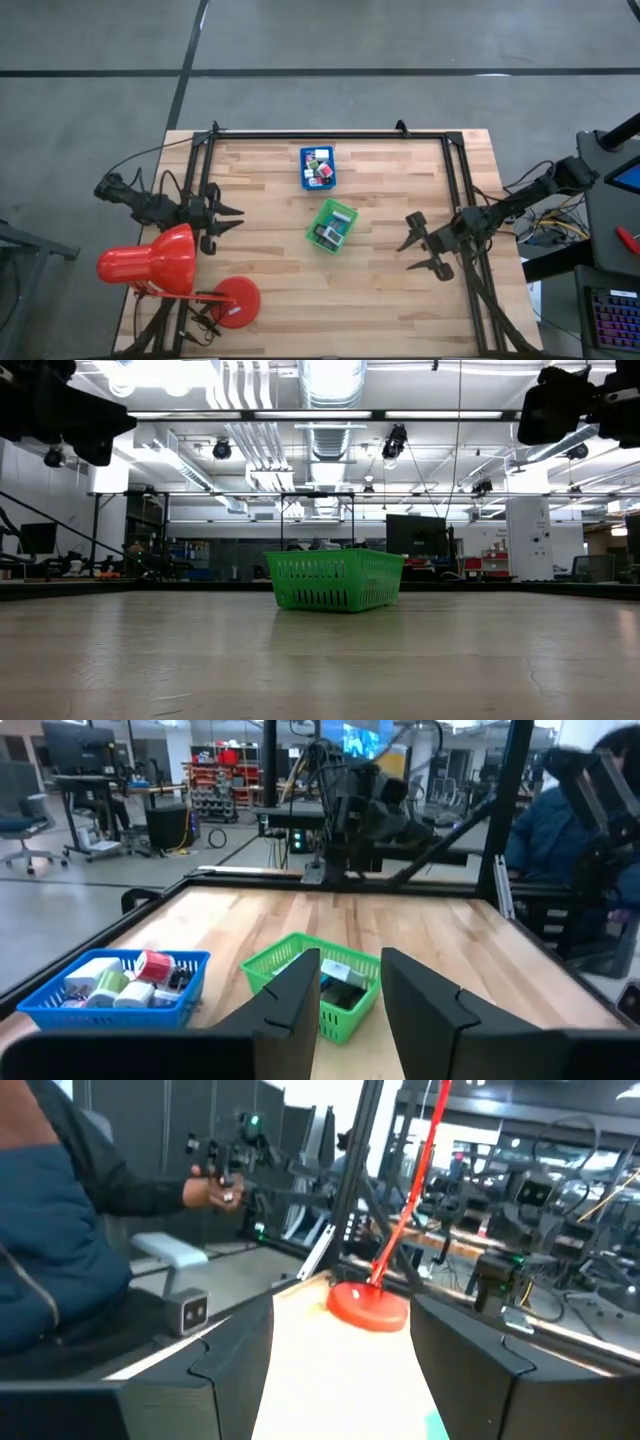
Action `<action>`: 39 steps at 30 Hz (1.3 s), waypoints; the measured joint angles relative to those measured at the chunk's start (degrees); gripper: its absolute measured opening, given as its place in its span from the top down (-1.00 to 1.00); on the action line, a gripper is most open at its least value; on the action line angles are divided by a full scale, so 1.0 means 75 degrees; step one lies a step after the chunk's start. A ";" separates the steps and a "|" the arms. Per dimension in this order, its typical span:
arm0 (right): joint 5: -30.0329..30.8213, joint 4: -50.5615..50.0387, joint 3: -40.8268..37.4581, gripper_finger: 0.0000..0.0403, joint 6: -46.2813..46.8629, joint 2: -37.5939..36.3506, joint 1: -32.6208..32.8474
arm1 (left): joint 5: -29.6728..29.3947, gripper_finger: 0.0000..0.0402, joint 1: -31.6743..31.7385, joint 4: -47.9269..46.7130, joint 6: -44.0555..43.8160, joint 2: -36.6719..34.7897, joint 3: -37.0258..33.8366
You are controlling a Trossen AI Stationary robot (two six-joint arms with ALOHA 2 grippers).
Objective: Pick & Place Office items
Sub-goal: Return to Home Position
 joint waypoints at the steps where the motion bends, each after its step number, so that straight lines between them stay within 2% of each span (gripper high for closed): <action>1: 0.0002 -0.0040 -0.0001 -0.13 -0.0048 -0.0003 0.0000 | -0.0028 0.45 0.0000 0.0061 -0.0049 0.0000 0.0000; 3: 0.0089 0.0014 -0.0003 -0.13 -0.0048 -0.0008 0.0000 | -0.0047 0.45 0.0000 0.0155 -0.0153 0.0000 0.0000; 5: 0.0586 0.0087 0.0000 -0.13 0.0185 -0.0005 0.0000 | -0.0056 0.45 0.0000 0.0267 -0.0158 0.0000 0.0000; 10: 0.3542 -0.0018 -0.0003 -0.13 0.0879 -0.0002 -0.0018 | -0.0100 0.45 0.0003 0.0461 0.0058 0.0000 0.0000; 12: 0.4213 -0.0035 0.0006 -0.12 0.1025 0.0051 -0.0141 | -0.0117 0.45 0.0003 0.0461 0.0262 0.0000 0.0000; 18: 0.4338 -0.0458 0.0325 0.01 0.1330 0.0393 -0.0802 | -0.0083 0.45 0.0003 0.0495 0.1002 0.0000 0.0000; 23: 0.3280 -0.0354 0.0373 0.12 0.1372 0.0484 -0.0801 | -0.0053 0.45 0.0003 0.0456 0.1141 0.0000 0.0000; 26: 0.2972 -0.0374 0.0358 0.16 0.1748 0.0438 -0.0801 | -0.0050 0.45 0.0003 0.0458 0.1140 0.0000 0.0000; 33: 0.3038 -0.0348 0.0353 0.23 0.2537 0.0426 -0.0801 | -0.0092 0.45 0.0003 0.0457 0.1140 0.0000 -0.0009; 39: 0.3777 -0.0357 0.0316 0.28 0.3395 0.0426 -0.0803 | -0.0114 0.45 0.0003 0.0557 0.1480 0.0000 -0.0110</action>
